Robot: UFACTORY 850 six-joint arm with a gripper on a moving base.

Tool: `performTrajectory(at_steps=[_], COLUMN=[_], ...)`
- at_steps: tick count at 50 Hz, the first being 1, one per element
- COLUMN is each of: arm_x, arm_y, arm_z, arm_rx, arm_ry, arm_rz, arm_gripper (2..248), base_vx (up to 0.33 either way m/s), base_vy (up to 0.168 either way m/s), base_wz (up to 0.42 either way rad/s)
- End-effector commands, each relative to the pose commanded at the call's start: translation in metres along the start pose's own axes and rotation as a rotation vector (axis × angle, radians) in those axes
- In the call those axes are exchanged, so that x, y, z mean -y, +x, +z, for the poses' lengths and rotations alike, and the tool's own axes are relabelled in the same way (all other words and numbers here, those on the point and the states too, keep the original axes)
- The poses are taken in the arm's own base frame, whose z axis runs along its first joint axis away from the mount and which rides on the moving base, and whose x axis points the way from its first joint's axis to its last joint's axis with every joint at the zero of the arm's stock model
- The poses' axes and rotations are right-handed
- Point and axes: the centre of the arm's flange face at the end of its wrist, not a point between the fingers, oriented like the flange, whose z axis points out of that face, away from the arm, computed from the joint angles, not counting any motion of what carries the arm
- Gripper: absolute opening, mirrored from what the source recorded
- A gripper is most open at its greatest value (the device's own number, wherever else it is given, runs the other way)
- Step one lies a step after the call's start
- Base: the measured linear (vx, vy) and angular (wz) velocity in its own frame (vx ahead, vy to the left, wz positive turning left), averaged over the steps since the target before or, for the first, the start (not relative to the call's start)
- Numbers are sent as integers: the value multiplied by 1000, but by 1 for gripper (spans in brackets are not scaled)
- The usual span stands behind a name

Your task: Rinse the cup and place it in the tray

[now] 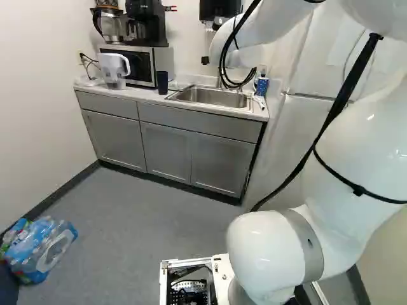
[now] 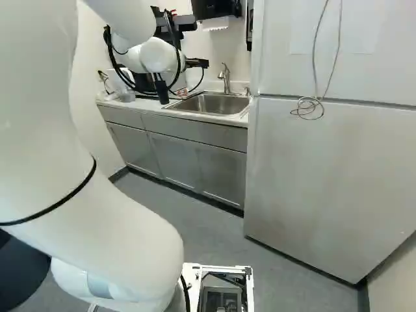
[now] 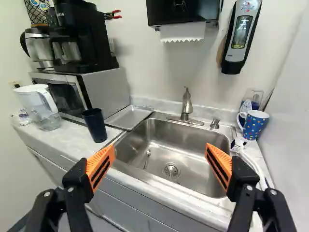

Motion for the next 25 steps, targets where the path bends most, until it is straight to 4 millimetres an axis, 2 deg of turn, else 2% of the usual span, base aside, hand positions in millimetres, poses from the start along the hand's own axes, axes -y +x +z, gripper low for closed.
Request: performTrajectory(at_steps=[25], arm_x=[0], arm_y=[0], arm_z=[0], arm_rx=[0], arm_ry=[0], arm_rz=[0], arm_gripper=[247], base_vx=[135], base_vy=[41], base_wz=[-22])
